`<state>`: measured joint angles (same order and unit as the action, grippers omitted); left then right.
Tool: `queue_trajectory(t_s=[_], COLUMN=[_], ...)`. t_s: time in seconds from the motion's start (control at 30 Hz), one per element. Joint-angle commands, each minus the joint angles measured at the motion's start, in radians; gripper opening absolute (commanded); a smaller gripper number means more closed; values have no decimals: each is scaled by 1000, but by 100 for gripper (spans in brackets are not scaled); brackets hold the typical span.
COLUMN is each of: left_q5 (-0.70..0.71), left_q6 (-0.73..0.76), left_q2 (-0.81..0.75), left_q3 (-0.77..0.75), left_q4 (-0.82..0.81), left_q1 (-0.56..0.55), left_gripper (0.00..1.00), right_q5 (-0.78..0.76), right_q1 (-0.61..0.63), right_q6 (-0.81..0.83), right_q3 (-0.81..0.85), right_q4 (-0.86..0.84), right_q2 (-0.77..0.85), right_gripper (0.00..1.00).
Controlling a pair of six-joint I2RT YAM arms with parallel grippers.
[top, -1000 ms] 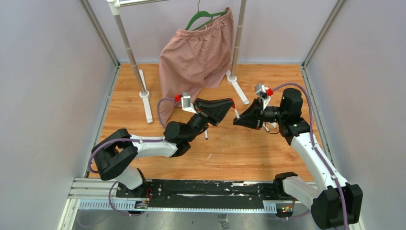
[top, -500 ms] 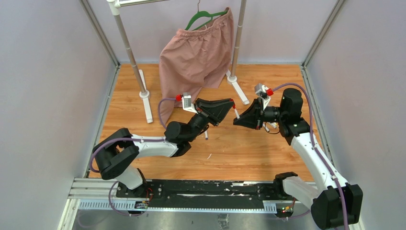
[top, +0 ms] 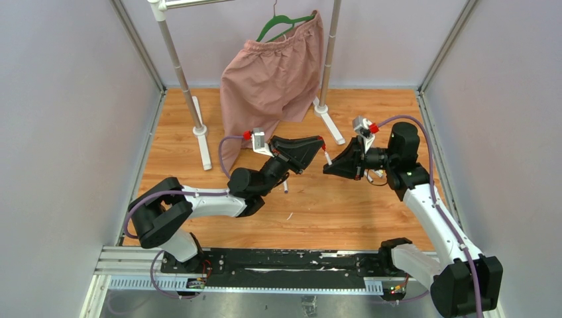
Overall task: Insert the pens into the pen caps
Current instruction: Insert the pen cap onto the pen.
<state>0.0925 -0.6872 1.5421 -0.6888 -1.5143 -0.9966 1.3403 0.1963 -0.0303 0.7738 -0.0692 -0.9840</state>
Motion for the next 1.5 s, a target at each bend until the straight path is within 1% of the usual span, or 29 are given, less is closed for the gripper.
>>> queue_trajectory(t_s=[0.0,0.23,0.53,0.8,1.4,1.47], left_q5=[10,-21,-23,-2,24,27], left_q6=[14,-23,-29,-4,29,35], left_q2=[6,20,19,7,-19,-26], left_q3=[10,9,28,37,50,53], left_q4=[-49,-49,-49,-49,-47,-47], left_q1=[-6,-7,-6,-6,-6,-7], left_gripper=[0,0,0,0,0,0], right_q5=[14,-34,-35,-6,-2,0], right_q1=[14,11,6,5,3,3], right_q6=[25,27,26,26,26,52], right_q3=[27,32,38,38,39,39], right_q4=[31,48,56,56,64,63], right_q2=[19,19,21,23,23,24], right_gripper=[0,0,0,0,0,0])
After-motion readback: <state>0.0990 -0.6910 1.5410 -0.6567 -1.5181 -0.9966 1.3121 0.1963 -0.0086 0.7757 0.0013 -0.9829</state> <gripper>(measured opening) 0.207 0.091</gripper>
